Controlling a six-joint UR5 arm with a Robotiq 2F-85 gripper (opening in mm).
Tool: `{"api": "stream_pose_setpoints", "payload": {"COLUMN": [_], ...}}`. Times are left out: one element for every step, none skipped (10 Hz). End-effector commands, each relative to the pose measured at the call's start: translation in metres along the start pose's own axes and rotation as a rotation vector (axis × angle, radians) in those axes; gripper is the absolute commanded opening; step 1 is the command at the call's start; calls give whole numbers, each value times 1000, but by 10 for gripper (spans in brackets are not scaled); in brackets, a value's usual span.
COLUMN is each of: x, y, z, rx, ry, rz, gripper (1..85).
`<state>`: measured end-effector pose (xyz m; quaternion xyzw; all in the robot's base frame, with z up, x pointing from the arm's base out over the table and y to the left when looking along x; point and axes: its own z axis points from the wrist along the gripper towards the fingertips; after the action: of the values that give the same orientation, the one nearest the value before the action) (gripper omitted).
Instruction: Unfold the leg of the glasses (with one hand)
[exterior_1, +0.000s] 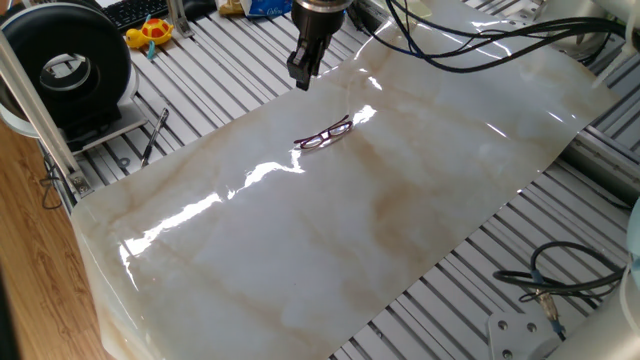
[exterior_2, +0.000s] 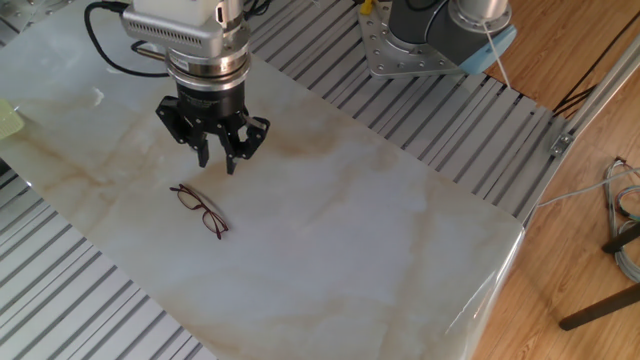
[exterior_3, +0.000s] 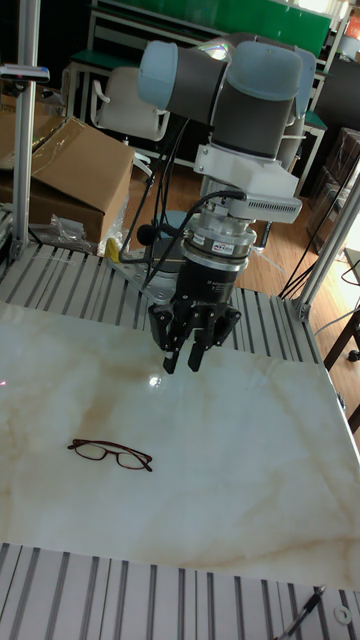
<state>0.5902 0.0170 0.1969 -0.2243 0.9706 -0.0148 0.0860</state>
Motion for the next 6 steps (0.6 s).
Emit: {"api": "stream_pose_setpoints", "payload": {"x": [-8,-11,-16,-16,-13,-10], "y": [8,14,17,11,8,7], "z": [-2,-3,-3,-3,-4,-6], "rx": [-31,-55,-64,-42,-27,-21], "ry": [-30,-43,-64,-63,-55,-47], "rz": [-36,-35,-41,-65,-90,-101], "gripper": [440,440,463,463,467,473]}}
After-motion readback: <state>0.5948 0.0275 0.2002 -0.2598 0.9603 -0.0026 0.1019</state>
